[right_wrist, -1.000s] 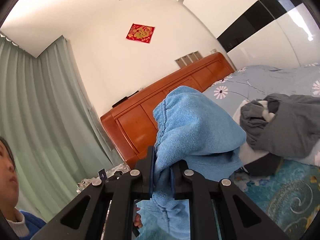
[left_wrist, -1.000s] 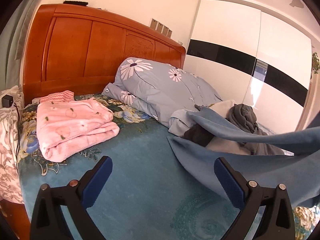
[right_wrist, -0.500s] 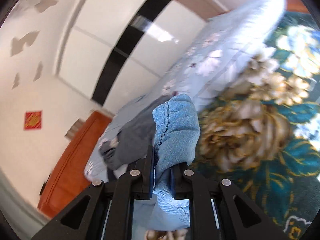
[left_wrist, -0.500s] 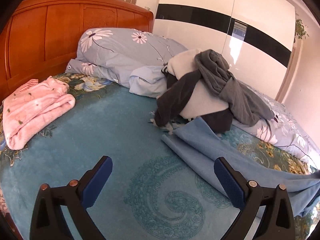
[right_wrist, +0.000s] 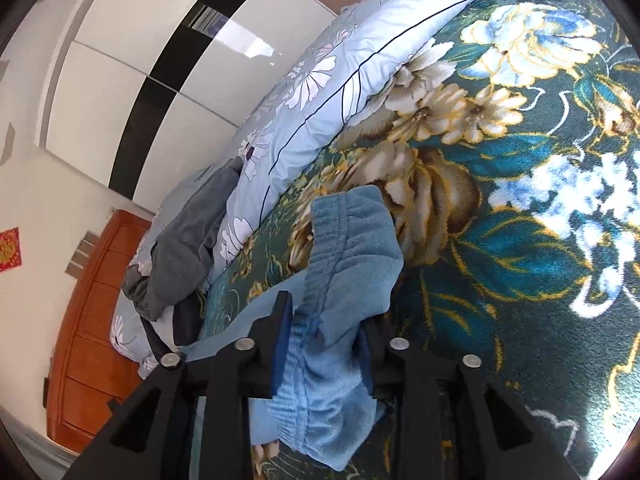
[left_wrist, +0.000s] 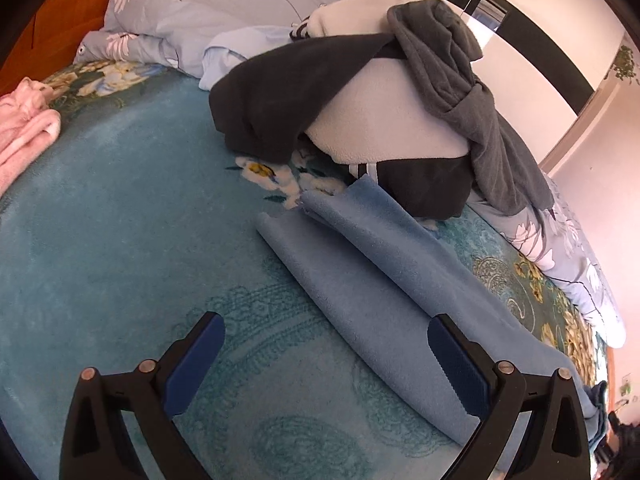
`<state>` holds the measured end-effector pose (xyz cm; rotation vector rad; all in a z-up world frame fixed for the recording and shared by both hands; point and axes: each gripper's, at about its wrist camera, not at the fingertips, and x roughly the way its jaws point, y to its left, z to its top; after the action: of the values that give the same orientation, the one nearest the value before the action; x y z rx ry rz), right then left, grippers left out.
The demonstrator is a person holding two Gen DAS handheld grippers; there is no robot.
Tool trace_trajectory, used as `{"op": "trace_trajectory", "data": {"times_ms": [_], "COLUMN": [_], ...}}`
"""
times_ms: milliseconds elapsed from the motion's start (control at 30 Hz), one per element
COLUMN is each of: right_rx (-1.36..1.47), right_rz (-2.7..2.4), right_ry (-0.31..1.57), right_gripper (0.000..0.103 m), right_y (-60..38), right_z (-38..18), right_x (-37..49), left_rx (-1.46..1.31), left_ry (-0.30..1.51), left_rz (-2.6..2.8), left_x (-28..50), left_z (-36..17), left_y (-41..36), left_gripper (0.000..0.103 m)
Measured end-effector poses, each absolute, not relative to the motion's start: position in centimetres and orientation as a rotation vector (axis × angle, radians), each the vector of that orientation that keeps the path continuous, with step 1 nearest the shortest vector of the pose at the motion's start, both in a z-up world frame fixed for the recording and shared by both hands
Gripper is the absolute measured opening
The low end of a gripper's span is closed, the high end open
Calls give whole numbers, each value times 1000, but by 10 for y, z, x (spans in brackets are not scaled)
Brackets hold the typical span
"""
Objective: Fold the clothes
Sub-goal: 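Grasp a sweatpants leg with the left tool while the right tool holds the waistband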
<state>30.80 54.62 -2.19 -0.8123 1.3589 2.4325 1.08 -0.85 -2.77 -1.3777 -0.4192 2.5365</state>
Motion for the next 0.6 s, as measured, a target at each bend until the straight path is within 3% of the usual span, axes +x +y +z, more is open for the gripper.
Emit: {"op": "trace_trajectory", "data": {"times_ms": [67, 300, 400, 600], "right_rx": [-857, -1038, -1062, -1022], "right_rz": [2430, 2474, 2489, 2432], "right_ry": [1288, 1226, 1142, 1121], "right_gripper": [53, 54, 55, 57], "right_y": [540, 500, 480, 479], "right_z": [-21, -25, -23, -21], "right_x": [315, 323, 315, 312], "left_rx": [-1425, -1431, -1444, -1482], "left_ry": [-410, -427, -462, -596], "left_rz": [2524, 2540, 2551, 2516], "left_x": [3, -1, -4, -13], "left_z": [-37, -48, -47, -48], "left_y": [-5, -2, -5, -12], "left_gripper": [102, 99, 86, 49]}}
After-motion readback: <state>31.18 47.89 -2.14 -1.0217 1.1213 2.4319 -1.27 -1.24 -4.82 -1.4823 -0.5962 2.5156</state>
